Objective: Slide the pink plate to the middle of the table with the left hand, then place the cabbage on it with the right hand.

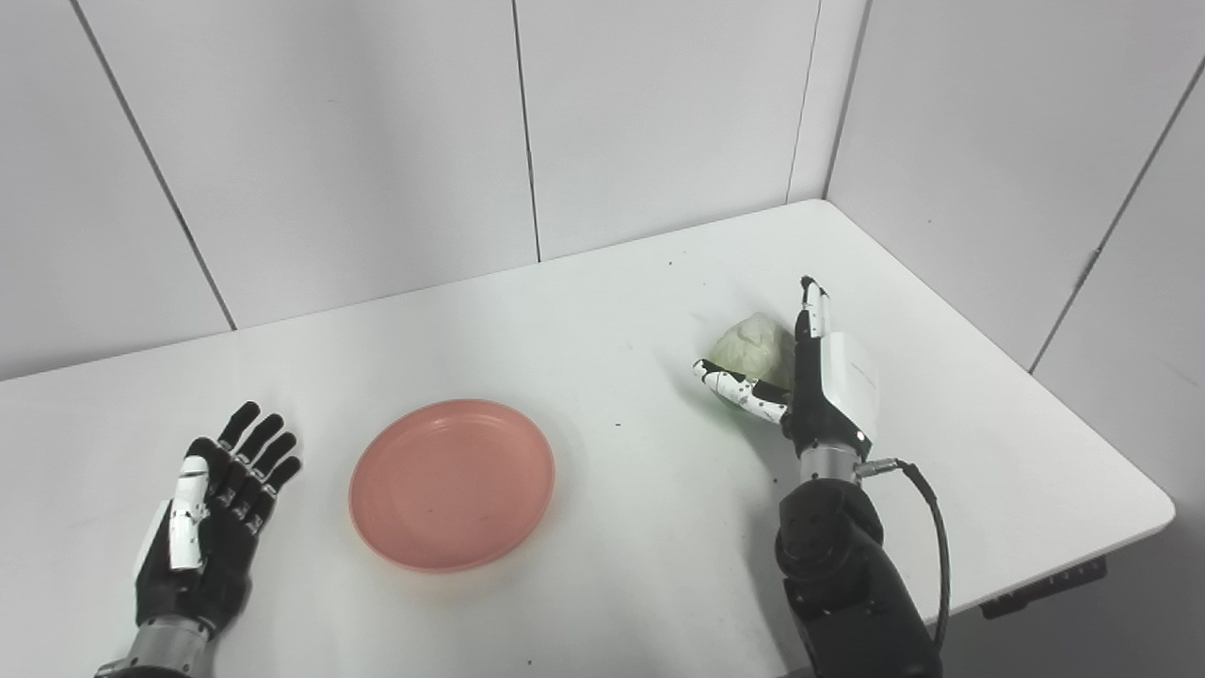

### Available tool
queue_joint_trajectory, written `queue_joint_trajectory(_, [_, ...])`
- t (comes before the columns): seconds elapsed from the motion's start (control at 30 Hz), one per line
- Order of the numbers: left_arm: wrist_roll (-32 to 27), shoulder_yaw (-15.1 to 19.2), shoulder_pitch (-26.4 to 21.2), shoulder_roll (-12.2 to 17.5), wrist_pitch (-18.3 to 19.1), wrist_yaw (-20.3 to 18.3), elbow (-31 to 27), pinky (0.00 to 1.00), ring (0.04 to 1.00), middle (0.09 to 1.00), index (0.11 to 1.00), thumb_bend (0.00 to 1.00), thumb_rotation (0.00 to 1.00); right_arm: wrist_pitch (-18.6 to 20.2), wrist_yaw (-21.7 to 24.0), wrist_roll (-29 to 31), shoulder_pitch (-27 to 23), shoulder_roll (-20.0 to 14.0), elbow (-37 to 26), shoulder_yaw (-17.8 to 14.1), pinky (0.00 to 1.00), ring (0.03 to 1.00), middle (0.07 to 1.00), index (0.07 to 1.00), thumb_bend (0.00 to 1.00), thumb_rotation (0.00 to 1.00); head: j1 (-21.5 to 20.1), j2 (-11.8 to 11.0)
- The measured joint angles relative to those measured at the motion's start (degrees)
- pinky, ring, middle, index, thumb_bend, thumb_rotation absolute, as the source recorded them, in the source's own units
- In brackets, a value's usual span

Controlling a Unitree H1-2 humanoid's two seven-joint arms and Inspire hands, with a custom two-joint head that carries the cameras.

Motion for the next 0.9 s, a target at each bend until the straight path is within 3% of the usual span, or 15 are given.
queue_joint_trajectory(0.47, [-0.01, 0.01, 0.69, 0.22, 0.68, -0.10, -1.30, 0.90, 0.894, 0.899, 0.885, 0.42, 1.00, 1.73, 0.01, 0.87, -2.99, -0.27, 2.02, 0.81, 0.69, 0.917, 1.000, 1.000, 1.00, 0.45, 0.18, 0.53])
queue_joint_trajectory(0.6, [-0.02, 0.10, 0.70, 0.22, 1.60, -0.10, -1.63, 0.91, 0.896, 0.901, 0.886, 0.42, 1.00, 2.91, 0.01, 0.92, -3.80, -0.25, 2.32, 0.98, 0.61, 0.884, 1.000, 1.000, 1.00, 0.46, 0.26, 0.61])
queue_joint_trajectory(0.9, [-0.02, 0.24, 1.07, 0.27, 2.54, -0.11, -2.63, 0.91, 0.901, 0.905, 0.889, 0.42, 1.00, 4.50, 1.41, -1.22, -5.67, -0.33, 4.66, 1.67, 0.63, 0.882, 1.000, 1.000, 1.00, 0.43, 0.53, 1.05])
